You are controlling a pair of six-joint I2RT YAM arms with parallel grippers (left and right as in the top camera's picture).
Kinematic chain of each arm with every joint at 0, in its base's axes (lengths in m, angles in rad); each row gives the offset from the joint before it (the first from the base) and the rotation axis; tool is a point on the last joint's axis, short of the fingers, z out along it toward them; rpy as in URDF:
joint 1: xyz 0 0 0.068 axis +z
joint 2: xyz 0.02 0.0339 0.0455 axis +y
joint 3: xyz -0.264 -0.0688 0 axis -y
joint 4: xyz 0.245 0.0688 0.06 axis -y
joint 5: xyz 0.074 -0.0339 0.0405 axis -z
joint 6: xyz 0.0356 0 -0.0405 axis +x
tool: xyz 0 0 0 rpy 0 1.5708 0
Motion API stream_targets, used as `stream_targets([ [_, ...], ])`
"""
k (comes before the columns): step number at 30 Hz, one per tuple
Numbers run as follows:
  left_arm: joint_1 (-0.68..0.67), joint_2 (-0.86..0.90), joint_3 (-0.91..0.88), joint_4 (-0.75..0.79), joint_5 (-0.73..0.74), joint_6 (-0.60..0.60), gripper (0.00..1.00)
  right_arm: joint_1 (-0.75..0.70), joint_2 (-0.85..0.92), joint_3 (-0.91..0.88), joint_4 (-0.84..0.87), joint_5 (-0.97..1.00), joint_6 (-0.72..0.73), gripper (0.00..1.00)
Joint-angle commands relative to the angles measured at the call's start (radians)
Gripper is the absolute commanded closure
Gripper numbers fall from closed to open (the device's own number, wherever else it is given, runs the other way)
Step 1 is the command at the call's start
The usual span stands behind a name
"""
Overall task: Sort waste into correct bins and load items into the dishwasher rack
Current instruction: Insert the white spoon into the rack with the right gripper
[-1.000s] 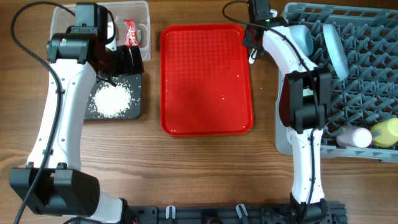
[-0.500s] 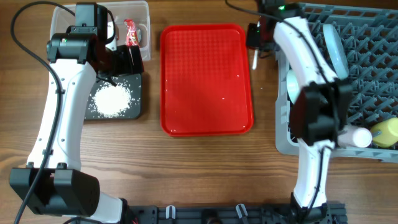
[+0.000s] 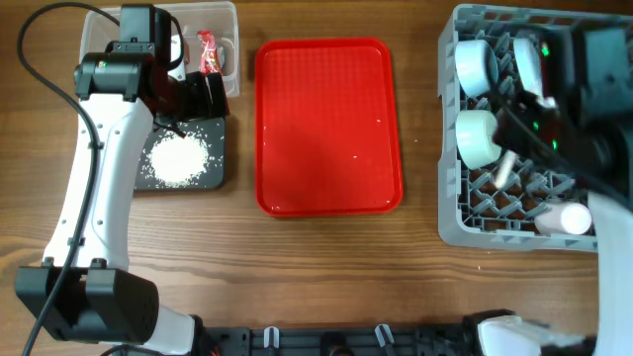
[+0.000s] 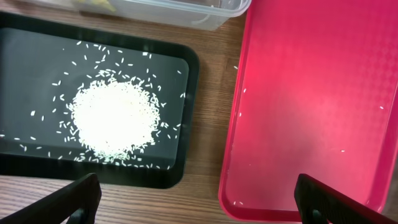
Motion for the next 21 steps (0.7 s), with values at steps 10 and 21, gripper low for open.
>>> stream_targets([
  [10,0.004,0.006,-0.004,0.003,0.005,-0.010,0.00,-0.454,-0.089,-0.807,0.598,0.023,0.215,0.96],
  [21,0.004,0.006,-0.004,0.003,0.005,-0.010,0.00,-0.381,-0.191,-0.793,0.789,-0.470,-0.101,0.02],
])
